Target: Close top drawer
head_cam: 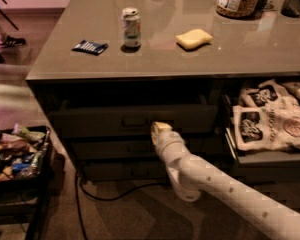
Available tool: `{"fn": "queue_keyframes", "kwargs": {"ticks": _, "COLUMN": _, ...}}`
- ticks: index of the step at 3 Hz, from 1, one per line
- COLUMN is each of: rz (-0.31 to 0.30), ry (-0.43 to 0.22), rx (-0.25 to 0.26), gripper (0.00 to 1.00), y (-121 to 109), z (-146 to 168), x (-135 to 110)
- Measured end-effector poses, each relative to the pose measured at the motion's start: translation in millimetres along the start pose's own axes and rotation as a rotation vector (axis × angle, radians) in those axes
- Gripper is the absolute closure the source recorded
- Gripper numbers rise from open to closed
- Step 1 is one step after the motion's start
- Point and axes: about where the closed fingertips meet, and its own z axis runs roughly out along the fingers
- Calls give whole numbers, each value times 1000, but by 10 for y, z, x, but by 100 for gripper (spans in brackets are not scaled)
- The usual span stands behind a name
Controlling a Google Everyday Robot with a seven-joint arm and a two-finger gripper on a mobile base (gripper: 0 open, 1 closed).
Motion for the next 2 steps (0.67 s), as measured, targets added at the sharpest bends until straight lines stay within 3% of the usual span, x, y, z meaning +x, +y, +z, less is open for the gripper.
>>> {"fn": "queue_keyframes", "kwargs": {"ticks": 1, "rz": 0, "ry": 0, "rx": 0, "gripper": 100, "y": 1, "z": -2, "x": -1}}
{"fn": "queue_keyframes", "kwargs": {"ticks": 2, "rz": -19, "ry": -11, "rx": 19, "gripper": 100, "y": -59, "z": 235, "x": -31}}
